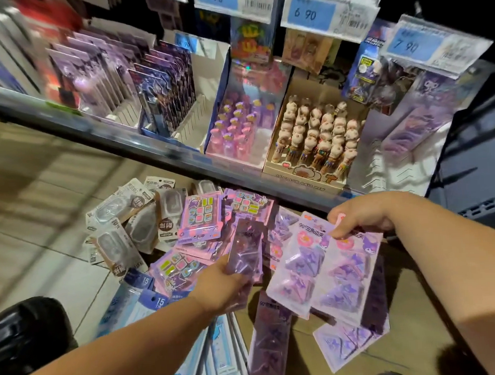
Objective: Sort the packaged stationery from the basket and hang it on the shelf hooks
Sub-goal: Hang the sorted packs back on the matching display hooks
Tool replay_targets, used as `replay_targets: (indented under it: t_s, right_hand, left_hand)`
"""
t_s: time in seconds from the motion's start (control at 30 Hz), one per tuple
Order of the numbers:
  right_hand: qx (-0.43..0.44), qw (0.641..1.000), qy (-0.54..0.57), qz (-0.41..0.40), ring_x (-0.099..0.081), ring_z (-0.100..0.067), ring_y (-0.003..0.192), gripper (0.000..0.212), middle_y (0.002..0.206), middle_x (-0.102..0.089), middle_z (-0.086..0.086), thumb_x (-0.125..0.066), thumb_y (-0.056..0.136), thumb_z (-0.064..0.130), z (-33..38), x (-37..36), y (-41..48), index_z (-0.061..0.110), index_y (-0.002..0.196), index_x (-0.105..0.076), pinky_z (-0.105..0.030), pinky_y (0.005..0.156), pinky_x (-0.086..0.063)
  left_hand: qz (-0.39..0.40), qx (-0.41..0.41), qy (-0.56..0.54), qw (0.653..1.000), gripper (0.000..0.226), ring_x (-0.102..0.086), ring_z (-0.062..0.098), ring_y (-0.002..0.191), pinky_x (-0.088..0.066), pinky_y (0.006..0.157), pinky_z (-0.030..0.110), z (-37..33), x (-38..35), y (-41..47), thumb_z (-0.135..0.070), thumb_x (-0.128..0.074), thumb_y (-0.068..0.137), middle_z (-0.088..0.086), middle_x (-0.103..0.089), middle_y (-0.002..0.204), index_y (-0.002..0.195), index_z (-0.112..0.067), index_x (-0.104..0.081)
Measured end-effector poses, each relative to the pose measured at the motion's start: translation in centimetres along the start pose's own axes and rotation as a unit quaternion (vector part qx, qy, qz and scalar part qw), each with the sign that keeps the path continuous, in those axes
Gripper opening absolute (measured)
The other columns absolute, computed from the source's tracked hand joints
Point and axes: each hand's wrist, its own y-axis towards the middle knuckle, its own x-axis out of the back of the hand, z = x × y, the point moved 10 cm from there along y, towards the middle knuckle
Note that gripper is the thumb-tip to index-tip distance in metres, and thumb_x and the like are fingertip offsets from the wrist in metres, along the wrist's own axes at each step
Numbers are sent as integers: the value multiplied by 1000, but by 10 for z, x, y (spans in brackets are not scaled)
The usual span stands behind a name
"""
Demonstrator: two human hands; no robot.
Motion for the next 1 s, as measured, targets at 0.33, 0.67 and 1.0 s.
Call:
replay_targets:
  t_s: [0.33,0.67,1.0]
  right_hand:
    - [66,995,-66,-43,-42,-17,67,17,70,-55,-1,-72,84,15,73,-28,20,15,85,-55,-30,57,-28]
    - [154,966,-114,-171,-50,-9,85,48,94,-49,11,-88,64,37,115,-32,27,28,97,-54,-25,65,-40]
    - [212,969,-75,-105,-46,-17,50,31,62,-64,-7,-90,61,29,148,-47,13,19,66,-61,-26,48,-33]
  left_hand:
    - [137,72,-135,979,57,-43,26,66,-39,63,31,0,-12,-4,-61,-73,68,15,-48,83,109,-21,-73]
    - [92,27,-99,991,27,-36,4,33,-27,38,14,-3,6,-2,-19,-67,89,-5,-58,54,114,-10,-60]
    - [43,16,-115,992,30,-43,3,30,-31,34,12,-7,35,8,-17,-70,88,-3,-58,56,112,-6,-56]
